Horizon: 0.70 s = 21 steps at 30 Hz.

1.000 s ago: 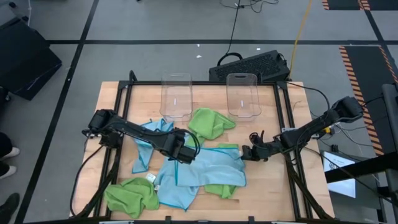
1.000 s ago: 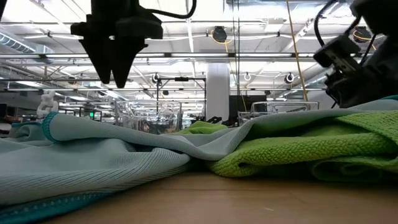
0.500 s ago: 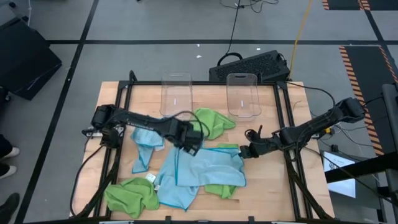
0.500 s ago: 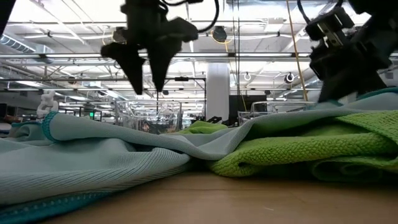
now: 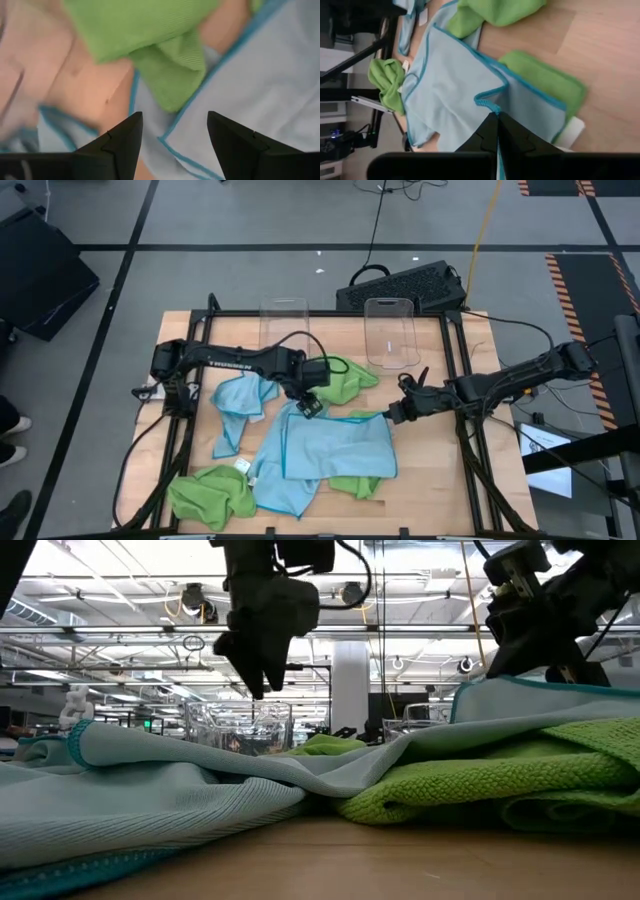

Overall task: Fold microfiber towels
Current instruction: Fold the right blue microfiber towel

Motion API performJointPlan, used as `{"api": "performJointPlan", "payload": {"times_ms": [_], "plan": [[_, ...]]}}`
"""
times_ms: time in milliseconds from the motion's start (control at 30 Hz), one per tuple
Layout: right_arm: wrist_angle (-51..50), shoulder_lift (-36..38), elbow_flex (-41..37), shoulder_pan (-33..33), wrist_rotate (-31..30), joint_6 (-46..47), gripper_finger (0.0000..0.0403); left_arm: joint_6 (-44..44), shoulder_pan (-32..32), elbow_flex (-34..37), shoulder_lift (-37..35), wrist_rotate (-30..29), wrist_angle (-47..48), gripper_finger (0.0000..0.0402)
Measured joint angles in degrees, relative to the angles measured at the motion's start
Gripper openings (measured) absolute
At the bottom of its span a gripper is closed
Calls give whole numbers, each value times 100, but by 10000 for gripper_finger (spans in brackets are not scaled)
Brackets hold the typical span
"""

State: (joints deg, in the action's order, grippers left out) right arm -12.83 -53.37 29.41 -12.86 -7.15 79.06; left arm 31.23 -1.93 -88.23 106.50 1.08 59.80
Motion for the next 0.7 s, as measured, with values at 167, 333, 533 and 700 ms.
{"api": "performJointPlan", "payload": {"times_ms": [167,333,533,700], "plan": [[-185,149,0,85,148,-92,0,-1346,119,1,0,76,-60,225],[-294,250,0,85,146,-93,0,-1811,155,374,-11,685,-560,225],[-293,254,0,85,252,-115,0,-1967,87,1017,-7,1392,-1117,225],[-287,254,0,85,285,-154,0,-2740,-37,1132,-69,1374,-1242,225]]}}
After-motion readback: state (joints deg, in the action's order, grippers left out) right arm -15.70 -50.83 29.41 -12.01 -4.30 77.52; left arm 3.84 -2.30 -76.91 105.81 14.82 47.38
